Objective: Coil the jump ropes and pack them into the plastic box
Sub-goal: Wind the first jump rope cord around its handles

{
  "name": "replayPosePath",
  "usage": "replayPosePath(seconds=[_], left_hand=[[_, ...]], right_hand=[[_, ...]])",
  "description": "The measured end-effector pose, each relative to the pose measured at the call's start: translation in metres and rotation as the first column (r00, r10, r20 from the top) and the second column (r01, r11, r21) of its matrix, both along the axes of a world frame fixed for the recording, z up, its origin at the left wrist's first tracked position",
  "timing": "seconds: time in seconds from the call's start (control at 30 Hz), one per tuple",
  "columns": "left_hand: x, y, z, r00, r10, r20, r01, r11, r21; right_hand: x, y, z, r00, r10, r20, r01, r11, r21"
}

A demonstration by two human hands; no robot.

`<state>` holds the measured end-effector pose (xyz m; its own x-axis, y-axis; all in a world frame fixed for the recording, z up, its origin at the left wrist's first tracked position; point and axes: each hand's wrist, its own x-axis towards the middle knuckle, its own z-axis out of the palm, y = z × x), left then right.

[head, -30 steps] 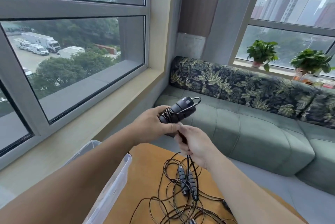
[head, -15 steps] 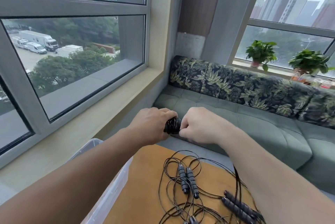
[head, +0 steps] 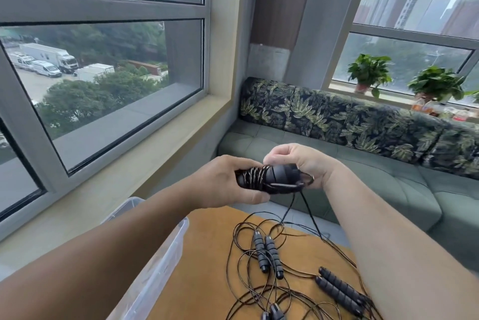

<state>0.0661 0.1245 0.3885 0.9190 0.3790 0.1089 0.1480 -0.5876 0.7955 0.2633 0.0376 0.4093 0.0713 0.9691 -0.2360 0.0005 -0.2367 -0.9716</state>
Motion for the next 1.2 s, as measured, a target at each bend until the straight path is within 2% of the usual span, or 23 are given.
replayPosePath(seconds=[0.1, 0.23, 0.37, 0.47, 0.5, 0.57, 0.67, 0.8, 0.93, 1.07, 1.1, 1.13, 1.2], left_hand=[[0.003, -0.001, -0.009, 0.991, 0.075, 0.109, -0.056, 0.984, -0.168], [0.007, 0.0, -0.019, 0.976, 0.186, 0.117, -0.145, 0.944, -0.296], [0.015, -0.001, -0.025, 0.974, 0.156, 0.167, -0.116, 0.967, -0.226], [0.017, 0.007, -0.032, 0.95, 0.255, 0.178, -0.218, 0.955, -0.202], [0.017, 0.012, -0.037, 0.941, 0.298, 0.157, -0.273, 0.948, -0.164], [0.016, 0.016, -0.047, 0.936, 0.349, 0.053, -0.351, 0.936, 0.032], [0.016, 0.005, -0.063, 0.917, 0.399, -0.03, -0.363, 0.862, 0.355], [0.013, -0.012, -0.082, 0.937, 0.345, -0.053, -0.245, 0.757, 0.606], [0.002, -0.03, -0.113, 0.925, 0.299, -0.233, -0.06, 0.723, 0.689], [-0.006, -0.059, -0.117, 0.935, 0.214, -0.283, 0.041, 0.727, 0.685], [-0.007, -0.064, -0.118, 0.938, 0.173, -0.301, 0.08, 0.737, 0.672], [-0.008, -0.069, -0.119, 0.938, 0.12, -0.325, 0.124, 0.761, 0.637], [-0.012, -0.075, -0.122, 0.932, -0.006, -0.362, 0.202, 0.838, 0.507]], right_hand=[[0.0, 0.006, -0.025, 0.983, -0.057, -0.175, 0.064, 0.997, 0.036], [-0.001, 0.01, -0.054, 0.972, -0.194, -0.137, 0.205, 0.976, 0.079], [-0.01, 0.009, -0.069, 0.953, -0.294, -0.073, 0.299, 0.952, 0.064], [-0.022, -0.002, -0.076, 0.946, -0.32, 0.054, 0.32, 0.947, 0.003], [-0.027, -0.005, -0.079, 0.944, -0.309, 0.114, 0.313, 0.95, -0.012], [-0.038, -0.012, -0.082, 0.917, -0.248, 0.313, 0.262, 0.965, -0.003], [-0.051, -0.015, -0.092, 0.748, -0.093, 0.657, 0.148, 0.989, -0.028], [-0.059, -0.03, -0.103, 0.51, 0.111, 0.853, 0.095, 0.978, -0.184], [-0.071, -0.054, -0.094, 0.32, 0.238, 0.917, 0.005, 0.967, -0.253], [-0.074, -0.065, -0.079, 0.167, 0.325, 0.931, -0.15, 0.941, -0.302], [-0.07, -0.066, -0.075, 0.171, 0.346, 0.922, -0.181, 0.931, -0.316], [-0.063, -0.066, -0.072, 0.218, 0.372, 0.902, -0.205, 0.921, -0.33], [-0.049, -0.067, -0.069, 0.378, 0.435, 0.817, -0.256, 0.897, -0.359]])
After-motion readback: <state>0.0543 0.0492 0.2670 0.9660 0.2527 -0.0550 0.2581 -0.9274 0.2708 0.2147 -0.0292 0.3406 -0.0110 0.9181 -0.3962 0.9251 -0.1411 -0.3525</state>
